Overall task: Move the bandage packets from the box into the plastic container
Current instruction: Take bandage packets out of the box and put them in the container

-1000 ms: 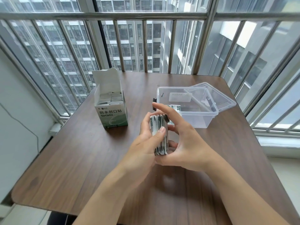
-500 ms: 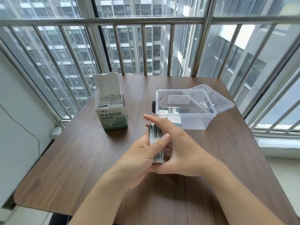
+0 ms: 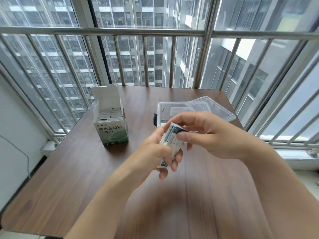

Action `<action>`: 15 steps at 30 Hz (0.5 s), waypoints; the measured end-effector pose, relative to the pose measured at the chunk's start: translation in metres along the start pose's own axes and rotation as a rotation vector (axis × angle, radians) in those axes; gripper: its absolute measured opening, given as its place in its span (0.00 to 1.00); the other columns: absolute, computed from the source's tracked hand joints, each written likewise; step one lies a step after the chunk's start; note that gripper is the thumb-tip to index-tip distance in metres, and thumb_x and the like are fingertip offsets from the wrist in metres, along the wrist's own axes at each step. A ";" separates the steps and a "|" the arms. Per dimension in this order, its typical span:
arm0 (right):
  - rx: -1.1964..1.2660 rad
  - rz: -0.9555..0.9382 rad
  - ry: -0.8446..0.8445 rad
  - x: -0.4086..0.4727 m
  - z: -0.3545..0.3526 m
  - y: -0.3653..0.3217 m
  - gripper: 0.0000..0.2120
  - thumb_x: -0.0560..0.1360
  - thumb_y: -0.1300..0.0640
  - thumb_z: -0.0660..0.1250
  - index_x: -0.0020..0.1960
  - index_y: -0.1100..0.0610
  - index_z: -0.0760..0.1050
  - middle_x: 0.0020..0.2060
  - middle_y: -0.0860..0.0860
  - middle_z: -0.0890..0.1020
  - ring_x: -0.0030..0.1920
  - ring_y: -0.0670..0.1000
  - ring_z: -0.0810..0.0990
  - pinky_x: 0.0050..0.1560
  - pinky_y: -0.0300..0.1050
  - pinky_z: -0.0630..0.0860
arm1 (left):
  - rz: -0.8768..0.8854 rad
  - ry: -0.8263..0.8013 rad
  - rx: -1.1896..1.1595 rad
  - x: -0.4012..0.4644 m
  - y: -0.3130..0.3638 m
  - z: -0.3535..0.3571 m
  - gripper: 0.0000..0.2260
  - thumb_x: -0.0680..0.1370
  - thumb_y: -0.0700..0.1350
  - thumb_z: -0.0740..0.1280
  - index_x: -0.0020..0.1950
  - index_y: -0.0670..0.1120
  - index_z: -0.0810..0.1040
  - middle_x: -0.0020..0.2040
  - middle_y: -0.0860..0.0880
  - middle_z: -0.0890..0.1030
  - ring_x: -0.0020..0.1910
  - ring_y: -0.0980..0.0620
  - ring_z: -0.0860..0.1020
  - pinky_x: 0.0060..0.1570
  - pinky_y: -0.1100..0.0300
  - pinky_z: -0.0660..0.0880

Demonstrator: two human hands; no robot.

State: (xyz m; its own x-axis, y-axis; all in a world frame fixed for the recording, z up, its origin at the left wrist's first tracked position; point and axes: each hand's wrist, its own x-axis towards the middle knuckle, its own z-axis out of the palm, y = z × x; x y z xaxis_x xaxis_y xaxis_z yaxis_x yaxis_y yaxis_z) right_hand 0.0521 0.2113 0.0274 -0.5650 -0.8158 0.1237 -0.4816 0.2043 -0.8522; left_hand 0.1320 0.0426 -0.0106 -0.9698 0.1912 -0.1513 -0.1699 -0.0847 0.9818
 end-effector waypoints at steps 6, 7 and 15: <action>-0.100 0.059 -0.087 -0.007 -0.018 -0.008 0.07 0.80 0.63 0.67 0.57 0.59 0.76 0.44 0.51 0.83 0.43 0.54 0.85 0.36 0.47 0.78 | 0.089 0.147 0.111 0.017 -0.001 0.024 0.25 0.62 0.35 0.63 0.60 0.45 0.72 0.34 0.48 0.78 0.27 0.48 0.73 0.22 0.63 0.62; -0.093 0.068 -0.097 -0.007 -0.020 -0.008 0.07 0.79 0.63 0.68 0.57 0.59 0.76 0.43 0.51 0.84 0.42 0.55 0.85 0.35 0.47 0.78 | 0.097 0.156 0.126 0.018 -0.001 0.027 0.23 0.63 0.34 0.63 0.58 0.45 0.72 0.34 0.50 0.78 0.27 0.49 0.73 0.22 0.63 0.62; -0.106 0.050 -0.057 -0.005 -0.018 -0.009 0.10 0.78 0.59 0.71 0.58 0.52 0.80 0.46 0.55 0.83 0.38 0.53 0.80 0.35 0.48 0.80 | 0.264 0.404 0.513 0.024 -0.008 0.035 0.16 0.73 0.38 0.64 0.53 0.58 0.74 0.42 0.60 0.83 0.37 0.58 0.81 0.31 0.62 0.74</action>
State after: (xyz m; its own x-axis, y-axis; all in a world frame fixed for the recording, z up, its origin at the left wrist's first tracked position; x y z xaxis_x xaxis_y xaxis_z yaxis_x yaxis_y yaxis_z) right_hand 0.0471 0.2227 0.0433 -0.5525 -0.8320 0.0503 -0.5235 0.2993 -0.7977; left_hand 0.1167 0.0825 -0.0182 -0.9731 -0.1589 0.1669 0.0880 0.4131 0.9064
